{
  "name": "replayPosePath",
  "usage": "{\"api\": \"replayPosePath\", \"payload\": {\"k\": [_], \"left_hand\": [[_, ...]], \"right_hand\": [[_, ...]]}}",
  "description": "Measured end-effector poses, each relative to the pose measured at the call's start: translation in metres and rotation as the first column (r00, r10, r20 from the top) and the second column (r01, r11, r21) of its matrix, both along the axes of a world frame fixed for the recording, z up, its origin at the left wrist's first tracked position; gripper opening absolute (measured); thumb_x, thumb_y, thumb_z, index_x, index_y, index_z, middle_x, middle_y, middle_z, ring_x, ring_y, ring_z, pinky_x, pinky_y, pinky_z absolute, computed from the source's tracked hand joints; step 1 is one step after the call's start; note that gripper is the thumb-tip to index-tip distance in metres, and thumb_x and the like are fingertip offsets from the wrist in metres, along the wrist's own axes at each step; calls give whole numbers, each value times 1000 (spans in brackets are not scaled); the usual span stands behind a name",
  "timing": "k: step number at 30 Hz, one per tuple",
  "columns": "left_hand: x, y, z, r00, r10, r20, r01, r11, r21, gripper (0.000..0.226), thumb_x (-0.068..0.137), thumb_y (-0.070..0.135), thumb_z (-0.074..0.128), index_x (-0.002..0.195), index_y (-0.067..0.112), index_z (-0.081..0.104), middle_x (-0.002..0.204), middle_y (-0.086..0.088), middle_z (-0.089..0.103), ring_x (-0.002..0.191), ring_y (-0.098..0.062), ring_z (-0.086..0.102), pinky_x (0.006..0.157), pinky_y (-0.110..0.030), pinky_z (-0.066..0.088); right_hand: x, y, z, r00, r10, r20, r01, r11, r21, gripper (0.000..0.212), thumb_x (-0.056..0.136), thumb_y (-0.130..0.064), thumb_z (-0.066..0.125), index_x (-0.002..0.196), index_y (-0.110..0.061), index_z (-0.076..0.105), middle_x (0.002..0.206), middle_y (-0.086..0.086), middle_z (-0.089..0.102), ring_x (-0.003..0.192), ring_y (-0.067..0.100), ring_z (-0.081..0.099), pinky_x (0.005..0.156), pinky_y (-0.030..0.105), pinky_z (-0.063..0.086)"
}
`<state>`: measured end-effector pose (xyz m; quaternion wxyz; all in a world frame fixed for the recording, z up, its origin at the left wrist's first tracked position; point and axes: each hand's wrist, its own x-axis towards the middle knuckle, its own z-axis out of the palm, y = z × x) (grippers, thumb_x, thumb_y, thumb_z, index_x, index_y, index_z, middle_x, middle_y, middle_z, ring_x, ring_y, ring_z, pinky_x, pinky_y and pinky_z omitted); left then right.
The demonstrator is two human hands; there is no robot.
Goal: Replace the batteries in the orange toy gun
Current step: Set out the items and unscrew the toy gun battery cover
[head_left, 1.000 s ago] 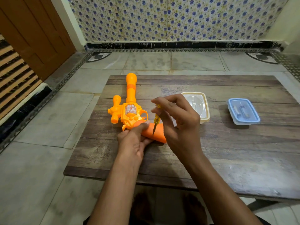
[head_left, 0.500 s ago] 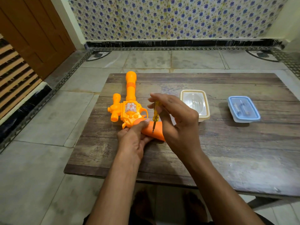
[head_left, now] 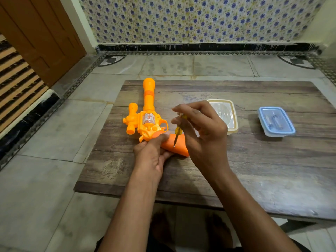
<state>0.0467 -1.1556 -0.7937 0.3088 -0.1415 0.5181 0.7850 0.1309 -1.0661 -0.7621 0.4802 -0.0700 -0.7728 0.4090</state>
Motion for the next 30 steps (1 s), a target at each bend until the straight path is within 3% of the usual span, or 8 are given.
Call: {"api": "replayPosePath", "payload": {"k": [4,8,13,19,23,26,30], "left_hand": [[1,0,2,1000,14,10,-14,1000,-8,29,86,-9,70,112,2,65,114,-26,71,106,-38,70,60,-47,63],[0,0,0,1000,13,5,-13,1000,9,26,86,-10,69,108,3,66,111,-25,72,96,-35,73,61,-49,64],[0,0,0,1000,15,15,-15,1000,4,30,86,-8,70,112,4,66,112,-23,71,106,-38,70,59,-47,64],[0,0,2,999,24,26,-24,1000,8,25,85,-11,70,103,6,64,104,-21,72,98,-36,71,61,-50,63],[0,0,3,999,22,30,-22,999,-24,31,85,-8,72,111,6,64,111,-21,71,105,-36,70,62,-48,63],[0,1,4,999,20,30,-18,999,-37,34,84,-7,73,114,5,65,115,-22,71,107,-37,69,57,-45,63],[0,1,4,999,21,41,-21,1000,-15,41,86,-9,69,125,-3,62,116,-25,71,105,-37,70,54,-44,63]], "right_hand": [[2,4,-3,998,55,6,-55,998,-36,35,94,8,58,126,0,68,112,9,71,100,24,73,83,45,59],[2,1,-3,999,34,22,-33,999,-10,32,92,1,71,123,-5,72,107,9,69,97,21,71,78,38,60],[0,1,-6,997,60,49,-59,998,-10,48,91,13,62,136,-3,62,108,9,70,97,21,73,82,41,60],[2,-1,-5,996,69,64,-66,997,-45,36,92,-1,71,128,-7,67,106,5,68,95,22,71,80,41,59],[0,1,-7,994,93,61,-87,992,-89,40,94,10,61,130,-6,65,103,7,68,92,26,73,78,43,60],[1,2,-9,991,114,73,-101,982,-159,48,93,17,52,136,-4,60,109,7,69,92,20,75,81,42,61],[3,2,-7,991,121,61,-107,977,-186,43,95,11,58,134,-7,62,110,7,68,94,19,74,80,43,61]]}}
